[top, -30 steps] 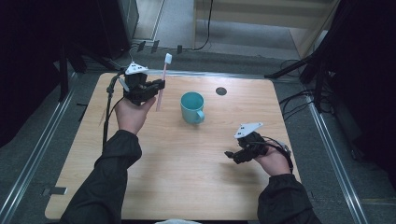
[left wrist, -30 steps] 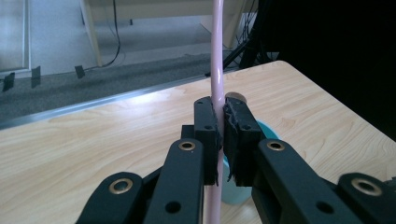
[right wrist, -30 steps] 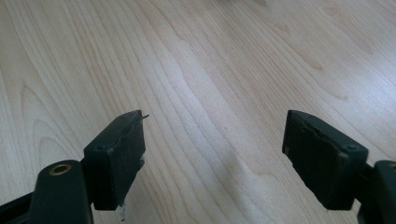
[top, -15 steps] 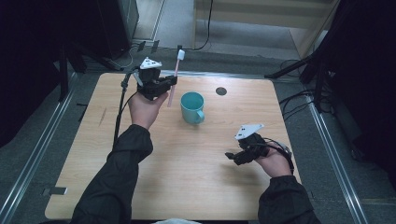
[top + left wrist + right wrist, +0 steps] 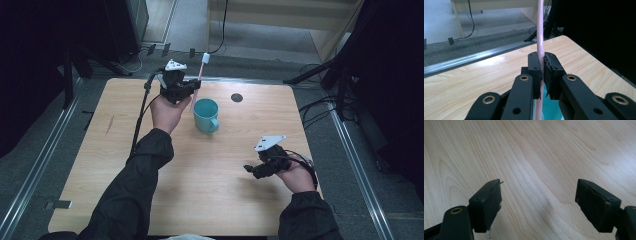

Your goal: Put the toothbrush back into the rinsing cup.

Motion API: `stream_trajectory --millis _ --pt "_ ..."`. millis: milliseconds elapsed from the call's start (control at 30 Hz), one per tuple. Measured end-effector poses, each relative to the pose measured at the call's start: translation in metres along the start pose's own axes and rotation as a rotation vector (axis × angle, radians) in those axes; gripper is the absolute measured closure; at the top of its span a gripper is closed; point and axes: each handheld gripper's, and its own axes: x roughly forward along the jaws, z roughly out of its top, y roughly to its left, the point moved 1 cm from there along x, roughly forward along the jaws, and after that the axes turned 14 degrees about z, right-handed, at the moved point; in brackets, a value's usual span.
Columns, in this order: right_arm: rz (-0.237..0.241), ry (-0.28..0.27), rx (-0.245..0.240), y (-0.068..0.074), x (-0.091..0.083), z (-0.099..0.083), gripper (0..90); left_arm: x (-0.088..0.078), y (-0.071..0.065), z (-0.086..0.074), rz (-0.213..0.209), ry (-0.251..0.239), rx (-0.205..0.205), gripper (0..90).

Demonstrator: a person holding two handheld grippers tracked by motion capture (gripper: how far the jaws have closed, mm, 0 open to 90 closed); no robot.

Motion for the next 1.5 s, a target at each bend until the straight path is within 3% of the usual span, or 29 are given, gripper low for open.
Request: stream_trajectory --millis 300,500,767,867,1500 --pt "-0.006 -0.005 0.003 0.000 -0.003 -0.003 21.1 0.020 -0.012 0.001 -0.020 0.003 0.000 84.1" --pt "-0.003 -0.010 0.006 0.000 -0.003 -0.003 21.1 0.034 -0.021 -0.003 -0.002 0.012 0.022 84.1" --pt "0.002 -0.011 0.005 -0.001 -0.003 -0.003 21.1 0.047 -0.019 -0.013 -0.003 0.045 0.003 84.1" --pt "0.001 -0.007 0.000 -0.001 -0.002 -0.003 21.2 0.051 -0.020 -0.020 0.008 0.064 0.026 84.1" --pt "0.007 0.006 -0.004 -0.001 0.000 -0.002 21.1 0.064 -0.021 -0.051 0.000 0.156 0.025 84.0"
